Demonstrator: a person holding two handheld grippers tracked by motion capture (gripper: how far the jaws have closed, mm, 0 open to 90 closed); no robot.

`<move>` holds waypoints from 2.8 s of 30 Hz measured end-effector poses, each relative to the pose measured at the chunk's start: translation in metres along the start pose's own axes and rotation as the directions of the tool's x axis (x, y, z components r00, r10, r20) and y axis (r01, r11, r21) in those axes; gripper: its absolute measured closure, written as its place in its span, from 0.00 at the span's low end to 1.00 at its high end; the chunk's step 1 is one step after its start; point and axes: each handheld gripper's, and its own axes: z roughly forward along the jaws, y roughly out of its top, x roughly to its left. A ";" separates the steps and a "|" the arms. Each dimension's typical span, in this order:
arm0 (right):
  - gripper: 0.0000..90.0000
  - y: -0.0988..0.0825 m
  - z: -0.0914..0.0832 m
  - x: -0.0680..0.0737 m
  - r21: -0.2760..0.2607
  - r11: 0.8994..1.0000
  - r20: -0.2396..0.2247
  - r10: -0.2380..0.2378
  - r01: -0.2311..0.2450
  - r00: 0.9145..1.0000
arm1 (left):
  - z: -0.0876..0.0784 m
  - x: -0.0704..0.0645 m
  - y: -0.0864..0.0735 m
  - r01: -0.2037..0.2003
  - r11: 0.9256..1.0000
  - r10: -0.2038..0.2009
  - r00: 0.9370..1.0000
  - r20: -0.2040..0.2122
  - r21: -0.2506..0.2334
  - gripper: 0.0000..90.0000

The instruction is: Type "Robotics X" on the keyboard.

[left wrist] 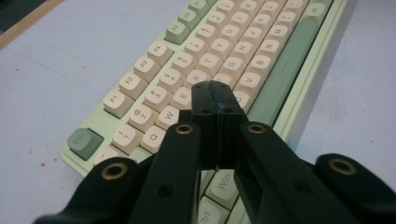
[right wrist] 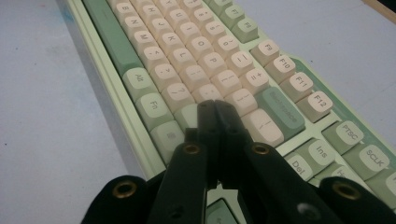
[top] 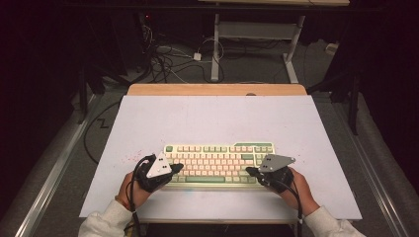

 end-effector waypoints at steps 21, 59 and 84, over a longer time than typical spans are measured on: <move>1.00 -0.004 0.011 -0.002 0.043 0.999 0.005 0.008 -0.009 1.000 | 0.000 -0.001 0.000 0.000 1.000 0.000 1.000 0.002 0.001 0.97; 1.00 -0.005 0.011 0.000 0.037 0.999 0.014 0.020 -0.021 1.000 | -0.014 0.016 -0.012 0.053 0.998 -0.051 0.998 -0.035 0.035 0.97; 1.00 -0.006 0.010 0.000 0.037 0.999 0.017 0.014 -0.014 1.000 | 0.029 0.002 0.009 0.006 0.997 -0.011 0.998 0.069 0.081 0.97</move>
